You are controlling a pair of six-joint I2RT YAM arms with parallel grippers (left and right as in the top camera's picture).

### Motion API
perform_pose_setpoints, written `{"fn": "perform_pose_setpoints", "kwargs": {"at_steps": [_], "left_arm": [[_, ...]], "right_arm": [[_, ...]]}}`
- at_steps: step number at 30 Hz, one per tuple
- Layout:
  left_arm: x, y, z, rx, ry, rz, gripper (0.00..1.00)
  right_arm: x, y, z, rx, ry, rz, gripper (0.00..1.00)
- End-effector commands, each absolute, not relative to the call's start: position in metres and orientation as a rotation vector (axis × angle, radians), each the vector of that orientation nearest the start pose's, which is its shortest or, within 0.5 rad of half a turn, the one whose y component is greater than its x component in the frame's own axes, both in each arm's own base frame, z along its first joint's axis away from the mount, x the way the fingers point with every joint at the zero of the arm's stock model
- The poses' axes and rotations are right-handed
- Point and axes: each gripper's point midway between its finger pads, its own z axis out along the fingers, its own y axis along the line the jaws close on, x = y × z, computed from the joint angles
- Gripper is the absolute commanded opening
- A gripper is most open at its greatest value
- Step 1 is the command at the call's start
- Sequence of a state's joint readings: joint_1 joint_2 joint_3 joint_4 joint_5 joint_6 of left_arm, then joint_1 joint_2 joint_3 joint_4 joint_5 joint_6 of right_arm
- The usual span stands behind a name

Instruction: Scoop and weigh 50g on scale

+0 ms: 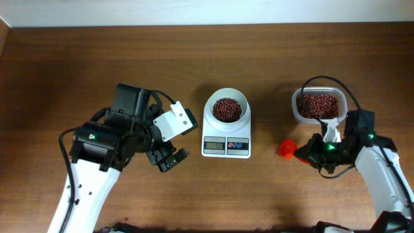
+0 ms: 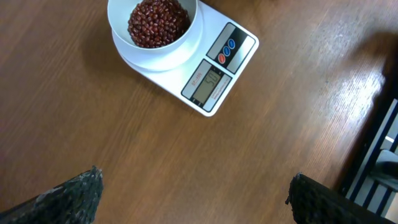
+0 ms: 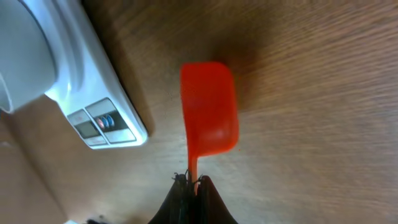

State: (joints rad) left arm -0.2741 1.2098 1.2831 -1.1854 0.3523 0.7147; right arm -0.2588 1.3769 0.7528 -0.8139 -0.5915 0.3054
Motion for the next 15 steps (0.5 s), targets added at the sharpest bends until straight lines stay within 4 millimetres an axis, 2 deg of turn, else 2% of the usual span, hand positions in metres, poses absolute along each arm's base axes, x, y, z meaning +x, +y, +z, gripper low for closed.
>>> {"fn": "perform_pose_setpoints", "kwargs": {"at_steps": [1, 4, 9, 10, 15], "left_arm": [[0.245, -0.132, 0.235, 1.335, 2.204, -0.321, 0.99], [0.245, -0.132, 0.235, 1.335, 2.204, -0.321, 0.99], [0.245, -0.132, 0.235, 1.334, 2.205, -0.321, 0.99], [0.245, -0.132, 0.235, 1.335, 2.204, -0.321, 0.99], [0.245, -0.132, 0.235, 1.335, 2.204, -0.321, 0.99]], "right_arm": [[0.24, 0.034, 0.046, 0.877, 2.792, 0.896, 0.04], [0.245, 0.041, 0.047, 0.843, 2.752, 0.968, 0.04], [0.243, 0.038, 0.044, 0.856, 2.762, 0.941, 0.06], [0.24, 0.037, 0.043, 0.872, 2.774, 0.924, 0.1], [0.209, 0.018, 0.025, 1.069, 2.903, 0.672, 0.11]]}}
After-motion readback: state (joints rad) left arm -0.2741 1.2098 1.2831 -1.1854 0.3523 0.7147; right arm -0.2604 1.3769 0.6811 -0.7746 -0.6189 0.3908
